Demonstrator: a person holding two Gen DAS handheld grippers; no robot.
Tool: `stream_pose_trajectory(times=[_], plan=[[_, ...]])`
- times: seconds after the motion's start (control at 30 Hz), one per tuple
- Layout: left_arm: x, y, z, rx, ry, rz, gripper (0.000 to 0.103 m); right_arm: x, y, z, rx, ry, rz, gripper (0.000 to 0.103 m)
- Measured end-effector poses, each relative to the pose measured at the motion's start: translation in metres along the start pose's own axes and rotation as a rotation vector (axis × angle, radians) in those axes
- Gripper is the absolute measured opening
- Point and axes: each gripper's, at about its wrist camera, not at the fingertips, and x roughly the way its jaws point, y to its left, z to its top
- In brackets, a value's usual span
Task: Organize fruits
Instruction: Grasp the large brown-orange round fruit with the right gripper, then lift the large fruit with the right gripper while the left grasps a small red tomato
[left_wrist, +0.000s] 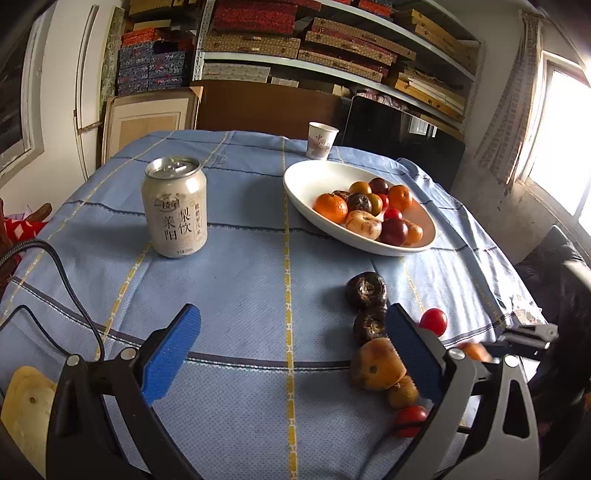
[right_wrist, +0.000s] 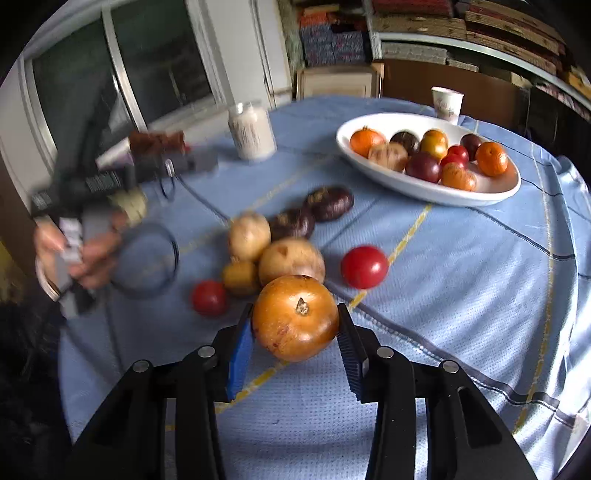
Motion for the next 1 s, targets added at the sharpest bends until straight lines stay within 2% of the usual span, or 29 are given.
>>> stream_pose_trajectory(times=[0.13,0.23,0.3,0.4,0.47,0.5,0.53,0.57,0.63,1.0], plan=[[0.005,-0.011,-0.008,0.056,0.057,-0.054,0.098,-0.016,-0.020,0.004,0.103,-0.062,0.029,0.044],[0.003,-0.023,-0.020,0.098,0.082,-0.103,0.098,-0.029,-0.029,0.005,0.156,-0.109,0.087,0.043],[-0.004,-0.031,-0.030,0.106,0.099,-0.171,0.098,-0.038,-0.032,0.006,0.172,-0.149,0.120,0.043],[-0.016,-0.037,-0.039,0.093,0.089,-0.213,0.098,-0.045,-0.035,0.006,0.187,-0.182,0.123,0.043],[-0.017,-0.044,-0.044,0.105,0.114,-0.220,0.097,-0.044,-0.037,0.007,0.199,-0.175,0.117,0.043],[-0.014,-0.048,-0.048,0.109,0.136,-0.212,0.091,-0.043,-0.037,0.007,0.197,-0.169,0.106,0.044],[-0.012,-0.050,-0.049,0.110,0.153,-0.209,0.081,-0.042,-0.036,0.007,0.194,-0.165,0.096,0.044],[-0.010,-0.052,-0.050,0.111,0.169,-0.207,0.077,-0.041,-0.036,0.006,0.191,-0.161,0.091,0.044],[-0.002,-0.056,-0.052,0.115,0.211,-0.187,0.057,-0.039,-0.035,0.006,0.192,-0.152,0.087,0.044],[0.017,-0.072,-0.058,0.142,0.305,-0.157,0.051,-0.037,-0.031,0.003,0.188,-0.138,0.083,0.044]])
